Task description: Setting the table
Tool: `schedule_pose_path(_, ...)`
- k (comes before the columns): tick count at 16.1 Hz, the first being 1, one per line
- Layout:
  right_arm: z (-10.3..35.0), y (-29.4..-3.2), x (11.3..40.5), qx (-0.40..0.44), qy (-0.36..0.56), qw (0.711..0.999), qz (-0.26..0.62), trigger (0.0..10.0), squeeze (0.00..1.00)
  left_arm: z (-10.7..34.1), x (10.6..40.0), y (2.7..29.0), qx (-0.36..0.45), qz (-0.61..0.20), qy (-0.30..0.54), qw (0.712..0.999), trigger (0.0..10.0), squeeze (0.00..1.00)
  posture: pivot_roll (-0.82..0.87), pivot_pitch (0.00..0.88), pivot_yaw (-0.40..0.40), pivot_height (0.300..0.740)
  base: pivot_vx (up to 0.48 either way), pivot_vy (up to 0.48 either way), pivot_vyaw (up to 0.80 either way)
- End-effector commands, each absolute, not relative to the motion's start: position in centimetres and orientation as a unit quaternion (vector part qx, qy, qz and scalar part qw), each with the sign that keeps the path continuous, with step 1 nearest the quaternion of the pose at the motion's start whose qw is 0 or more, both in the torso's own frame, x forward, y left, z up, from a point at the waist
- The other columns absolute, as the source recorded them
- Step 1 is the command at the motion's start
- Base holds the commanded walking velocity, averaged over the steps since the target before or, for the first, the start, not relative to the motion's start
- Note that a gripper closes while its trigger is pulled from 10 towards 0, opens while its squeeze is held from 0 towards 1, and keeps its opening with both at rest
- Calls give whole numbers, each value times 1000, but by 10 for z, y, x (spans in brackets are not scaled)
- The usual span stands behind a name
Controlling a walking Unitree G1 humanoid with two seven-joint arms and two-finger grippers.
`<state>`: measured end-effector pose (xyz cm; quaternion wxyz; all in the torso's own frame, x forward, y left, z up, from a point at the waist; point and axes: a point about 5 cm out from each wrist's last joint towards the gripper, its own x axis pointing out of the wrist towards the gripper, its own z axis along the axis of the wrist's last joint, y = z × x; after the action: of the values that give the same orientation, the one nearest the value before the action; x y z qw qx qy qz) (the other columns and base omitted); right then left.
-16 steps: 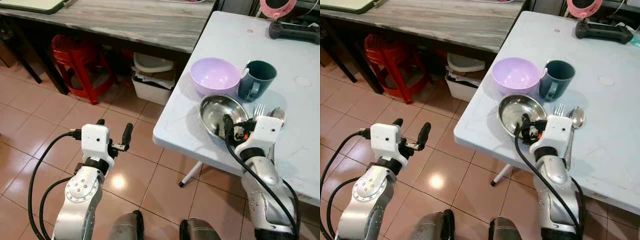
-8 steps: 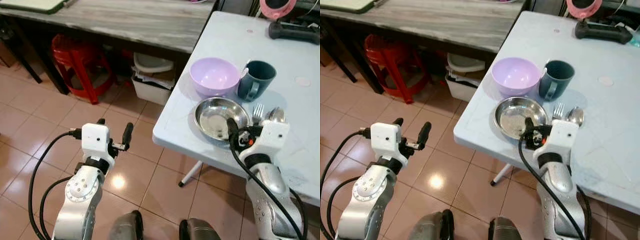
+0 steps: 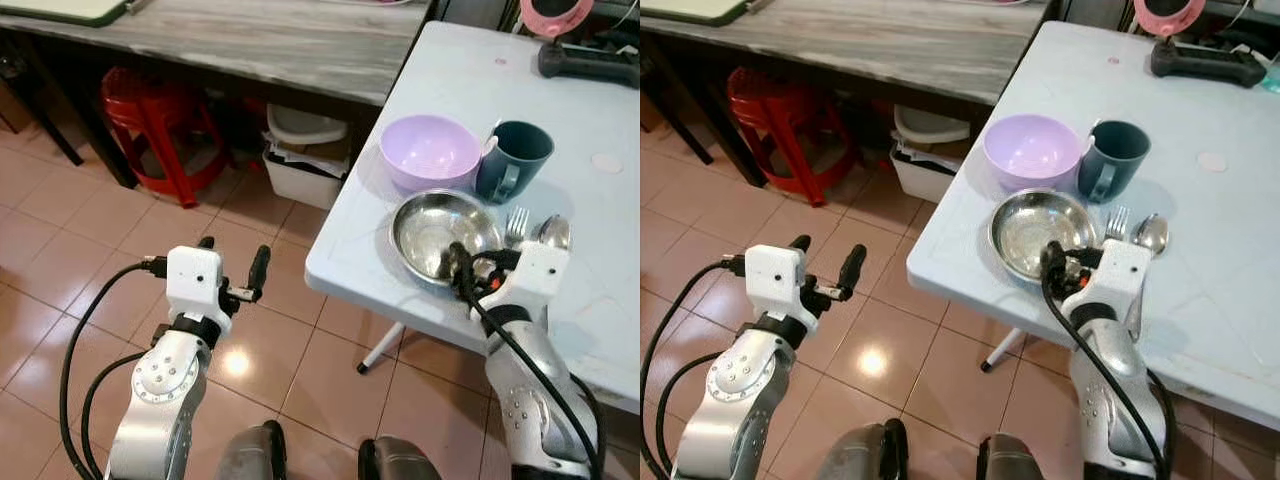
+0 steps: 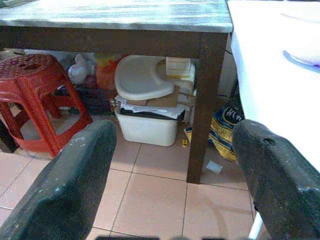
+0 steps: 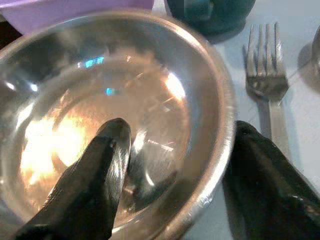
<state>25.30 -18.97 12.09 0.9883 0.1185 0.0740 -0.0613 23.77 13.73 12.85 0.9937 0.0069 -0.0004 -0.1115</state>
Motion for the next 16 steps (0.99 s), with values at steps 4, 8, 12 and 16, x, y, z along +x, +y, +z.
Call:
schedule_pose_path(4, 109, -190, 252, 155, 114, 979, -69, 0, 0, 132, 236, 138, 11, -122, -4, 992, 10000, 0, 33, 161, 43, 740, 0, 0, 0)
schedule_pose_path(8, 107, -193, 256, 188, 131, 969, -87, 0, 0, 133, 237, 137, 13, -129, -8, 992, 10000, 0, 32, 161, 41, 740, 0, 0, 0)
schedule_pose_path(12, 99, -193, 255, 222, 164, 956, -103, 0, 0, 135, 230, 126, -19, -190, -13, 982, 10000, 0, 32, 160, 35, 740, 0, 0, 0)
schedule_pose_path(16, 99, -197, 256, 245, 176, 945, -128, 0, 0, 136, 226, 118, -31, -236, -12, 971, 10000, 0, 27, 158, 33, 740, 0, 0, 0)
